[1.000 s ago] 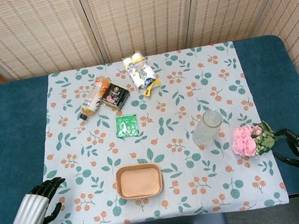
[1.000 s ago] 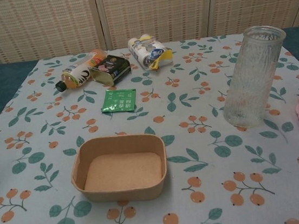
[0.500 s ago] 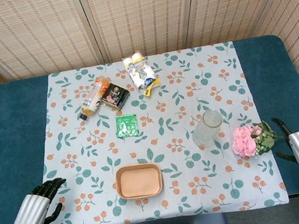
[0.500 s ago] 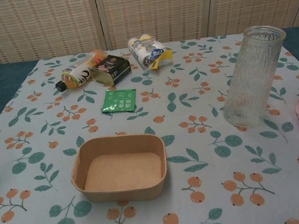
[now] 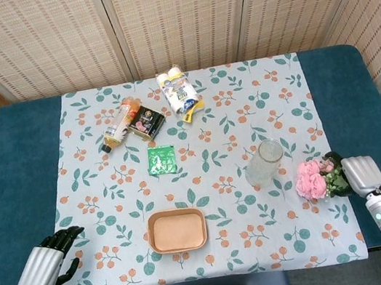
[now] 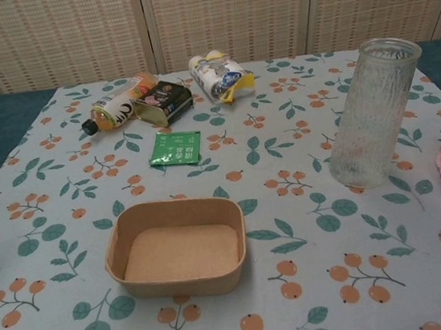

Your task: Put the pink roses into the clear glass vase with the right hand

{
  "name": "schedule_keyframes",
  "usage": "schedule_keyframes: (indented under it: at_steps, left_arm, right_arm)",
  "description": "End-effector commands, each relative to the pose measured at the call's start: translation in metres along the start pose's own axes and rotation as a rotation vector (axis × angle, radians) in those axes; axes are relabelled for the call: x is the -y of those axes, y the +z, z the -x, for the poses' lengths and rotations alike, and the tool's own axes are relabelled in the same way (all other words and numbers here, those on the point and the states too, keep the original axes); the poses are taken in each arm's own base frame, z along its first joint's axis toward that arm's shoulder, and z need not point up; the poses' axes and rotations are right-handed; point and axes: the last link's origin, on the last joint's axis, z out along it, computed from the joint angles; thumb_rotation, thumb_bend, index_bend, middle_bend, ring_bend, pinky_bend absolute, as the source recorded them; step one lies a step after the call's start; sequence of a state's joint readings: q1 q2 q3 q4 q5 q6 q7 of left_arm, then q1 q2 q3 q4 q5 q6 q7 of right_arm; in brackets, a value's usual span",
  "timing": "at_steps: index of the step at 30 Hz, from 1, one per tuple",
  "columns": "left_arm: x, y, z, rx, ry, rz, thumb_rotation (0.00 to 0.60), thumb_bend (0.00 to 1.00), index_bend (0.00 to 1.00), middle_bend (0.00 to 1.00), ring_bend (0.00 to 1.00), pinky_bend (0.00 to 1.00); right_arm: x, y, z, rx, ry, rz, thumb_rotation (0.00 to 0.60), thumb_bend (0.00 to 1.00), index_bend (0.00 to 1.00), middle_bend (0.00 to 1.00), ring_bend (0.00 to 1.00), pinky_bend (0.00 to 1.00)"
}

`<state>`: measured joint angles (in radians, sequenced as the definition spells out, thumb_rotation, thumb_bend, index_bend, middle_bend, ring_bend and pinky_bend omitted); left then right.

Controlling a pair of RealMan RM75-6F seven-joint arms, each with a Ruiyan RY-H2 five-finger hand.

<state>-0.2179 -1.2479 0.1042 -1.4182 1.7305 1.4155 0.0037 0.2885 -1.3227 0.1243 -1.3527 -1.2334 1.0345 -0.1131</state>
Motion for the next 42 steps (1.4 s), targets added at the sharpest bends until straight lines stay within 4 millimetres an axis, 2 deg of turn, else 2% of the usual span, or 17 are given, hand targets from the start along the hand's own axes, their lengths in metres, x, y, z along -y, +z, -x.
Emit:
schedule_keyframes:
  at_steps: [1,8,10,12,14,18,23,25,28,31,35,39,42]
  left_arm:
    - [0.0,0.0,0.0,0.001,0.0,-0.001,0.6,0.43,0.16,0.19,0.23,0.39]
    - [0.0,0.0,0.001,0.005,0.002,0.002,0.6,0.43,0.16,0.19,0.23,0.39]
    - [0.0,0.0,0.001,0.004,0.002,0.002,0.6,0.43,0.16,0.19,0.23,0.39]
    - [0.0,0.0,0.0,0.003,0.001,-0.001,0.6,0.43,0.16,0.19,0.23,0.39]
    - [0.001,0.0,0.0,0.002,0.0,-0.003,0.6,0.43,0.16,0.19,0.23,0.39]
    - [0.001,0.0,-0.001,-0.002,-0.005,-0.003,0.6,0.43,0.16,0.19,0.23,0.39]
    - [0.001,-0.001,-0.003,-0.013,-0.01,-0.006,0.6,0.43,0.16,0.19,0.23,0.39]
    - [0.001,-0.002,-0.003,-0.013,-0.008,-0.006,0.6,0.43,0.16,0.19,0.23,0.39]
    - [0.0,-0.002,-0.003,-0.013,-0.008,-0.004,0.6,0.43,0.16,0.19,0.23,0.39]
    - [0.0,-0.002,-0.003,-0.014,-0.009,-0.005,0.6,0.43,0.16,0.19,0.23,0.39]
    - [0.001,-0.002,-0.004,-0.017,-0.012,-0.01,0.6,0.42,0.16,0.19,0.23,0.39]
    - [0.001,-0.002,-0.004,-0.018,-0.016,-0.009,0.6,0.43,0.16,0.19,0.23,0.39]
    - [0.001,-0.002,-0.003,-0.009,-0.012,-0.008,0.6,0.43,0.16,0.19,0.23,0.39]
  right_arm:
    - [0.002,0.009,0.01,0.019,0.033,-0.025,0.6,0.0,0.3,0.91,1.0,0.97]
    - [-0.002,0.016,0.021,0.075,0.009,-0.004,0.6,0.0,0.37,0.92,1.0,0.97]
    - [-0.001,0.018,0.023,0.087,0.022,-0.001,0.6,0.01,0.42,0.93,1.0,0.97]
    - [0.003,0.017,0.021,0.075,0.05,-0.015,0.6,0.08,0.56,0.94,1.0,0.97]
    - [0.008,0.011,0.015,0.024,0.079,-0.05,0.6,0.21,0.68,0.94,1.0,0.97]
    - [0.017,-0.017,-0.004,-0.114,0.14,-0.156,0.6,0.43,0.82,0.95,1.0,0.97]
    - [0.025,-0.065,-0.032,-0.259,0.244,-0.309,0.6,0.51,0.88,0.95,1.0,0.97]
    - [0.03,-0.076,-0.046,-0.303,0.271,-0.353,0.6,0.53,0.88,0.95,1.0,0.97]
    - [0.048,-0.085,-0.075,-0.411,0.303,-0.418,0.6,0.54,0.89,0.95,1.0,0.96]
    - [0.078,-0.089,-0.107,-0.474,0.388,-0.502,0.6,0.55,0.89,0.95,1.0,0.96]
    - [0.115,-0.087,-0.138,-0.504,0.488,-0.587,0.6,0.56,0.89,0.95,1.0,0.96]
    - [0.148,-0.076,-0.158,-0.499,0.613,-0.65,0.6,0.56,0.89,0.95,1.0,0.96]
    - [0.169,-0.066,-0.166,-0.481,0.722,-0.708,0.6,0.59,0.89,0.95,1.0,0.96]
